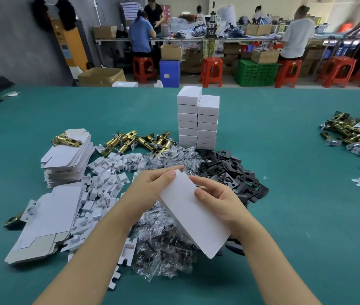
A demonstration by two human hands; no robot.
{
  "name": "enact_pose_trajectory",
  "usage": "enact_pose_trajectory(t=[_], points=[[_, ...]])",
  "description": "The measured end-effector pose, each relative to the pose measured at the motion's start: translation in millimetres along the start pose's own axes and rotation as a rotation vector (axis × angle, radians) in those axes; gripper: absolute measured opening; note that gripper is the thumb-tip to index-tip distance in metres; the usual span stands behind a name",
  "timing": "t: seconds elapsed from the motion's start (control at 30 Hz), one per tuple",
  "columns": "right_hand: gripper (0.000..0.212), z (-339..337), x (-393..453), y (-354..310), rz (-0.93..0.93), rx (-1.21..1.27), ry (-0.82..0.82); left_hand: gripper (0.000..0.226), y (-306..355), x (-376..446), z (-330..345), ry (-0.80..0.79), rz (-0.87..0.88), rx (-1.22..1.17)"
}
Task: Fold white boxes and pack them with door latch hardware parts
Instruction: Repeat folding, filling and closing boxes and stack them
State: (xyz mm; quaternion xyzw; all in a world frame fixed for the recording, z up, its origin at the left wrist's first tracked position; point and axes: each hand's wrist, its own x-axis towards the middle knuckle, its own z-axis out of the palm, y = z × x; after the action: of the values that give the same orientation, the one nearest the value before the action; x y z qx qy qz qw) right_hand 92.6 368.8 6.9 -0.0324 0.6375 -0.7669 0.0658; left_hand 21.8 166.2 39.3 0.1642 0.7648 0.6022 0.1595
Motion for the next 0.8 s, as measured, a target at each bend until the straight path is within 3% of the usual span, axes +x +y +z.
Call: enact_pose_trajectory(t=[0.5,0.63,0.7,0.8], points=[[0.04,-10.7,-3.6,-1.7,0.068,-0.023,-0.045,0.041,6.2,-4.9,-1.7,-0.239,-0.038,0.088],[0.039,-13.3,-2.9,-0.5,0.089,0.01,-0.034,0.05,1.9,-3.7,-9.7,-0.359,-0.125,-0.286],[0.039,-13.2,-1.3,-0.5,0.076,0.031,-0.001,0.047,-0.5,-2.9,-9.0,-0.309,-0.125,-0.397],[0.037,-16.2,0.5,0.6,0.055,0.016,0.062,0.031,-5.5,-2.3,-2.7,-0.154,-0.067,-0.313]])
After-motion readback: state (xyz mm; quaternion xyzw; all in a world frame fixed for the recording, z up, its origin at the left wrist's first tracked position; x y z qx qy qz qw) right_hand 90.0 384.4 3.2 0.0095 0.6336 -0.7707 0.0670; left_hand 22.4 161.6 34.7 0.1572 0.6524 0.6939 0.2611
